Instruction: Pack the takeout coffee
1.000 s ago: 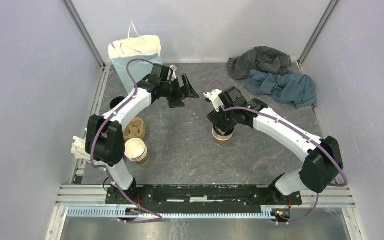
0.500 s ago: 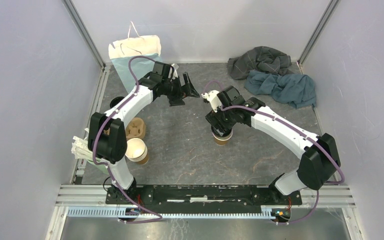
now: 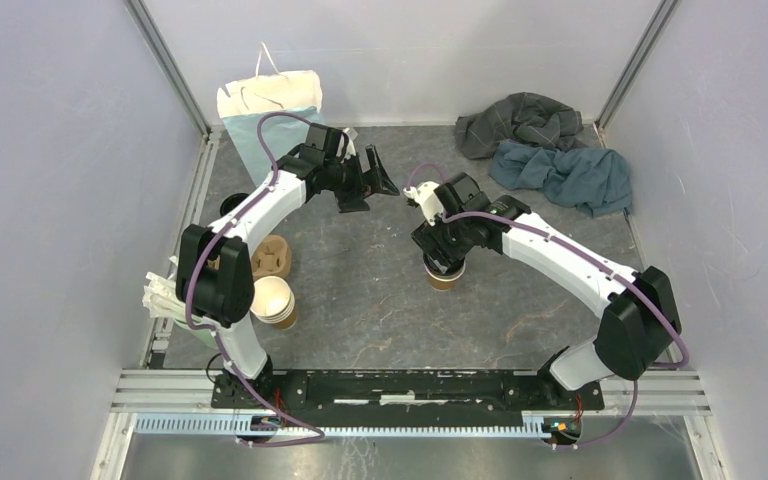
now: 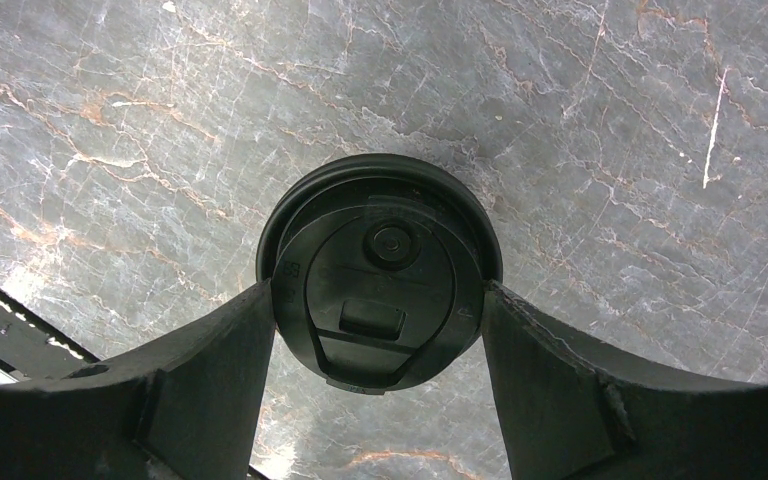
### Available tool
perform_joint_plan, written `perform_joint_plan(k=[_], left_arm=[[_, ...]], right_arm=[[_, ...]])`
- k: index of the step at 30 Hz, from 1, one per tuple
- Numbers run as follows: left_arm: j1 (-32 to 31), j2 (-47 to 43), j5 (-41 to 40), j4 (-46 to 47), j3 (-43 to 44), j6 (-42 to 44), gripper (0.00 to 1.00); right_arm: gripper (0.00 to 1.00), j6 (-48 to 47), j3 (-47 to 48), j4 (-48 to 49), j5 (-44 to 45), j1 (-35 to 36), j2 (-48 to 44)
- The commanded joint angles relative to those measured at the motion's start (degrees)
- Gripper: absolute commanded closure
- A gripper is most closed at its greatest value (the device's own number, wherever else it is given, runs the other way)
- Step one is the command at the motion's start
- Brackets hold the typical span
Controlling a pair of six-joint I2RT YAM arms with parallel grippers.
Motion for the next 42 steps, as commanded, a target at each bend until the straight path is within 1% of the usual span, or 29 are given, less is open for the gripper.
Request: perform_joint_plan(k=[1, 16, 42], left_arm=[[0.1, -1.0, 0.3, 0.3, 0.6, 1.9, 0.00], [0.1, -0.4, 1.0, 0.3, 1.5, 1.9, 0.00], [0.1, -0.4, 1.0, 0.3, 0.7, 1.9, 0.00]], right_arm=[[0.22, 0.3, -0.5, 0.6, 0.2, 0.2, -1.0], [0.21, 0.6, -1.1, 0.6, 0.1, 0.2, -0.8], [0.20, 0.9, -1.6, 0.4, -0.6, 0.1, -0.1]])
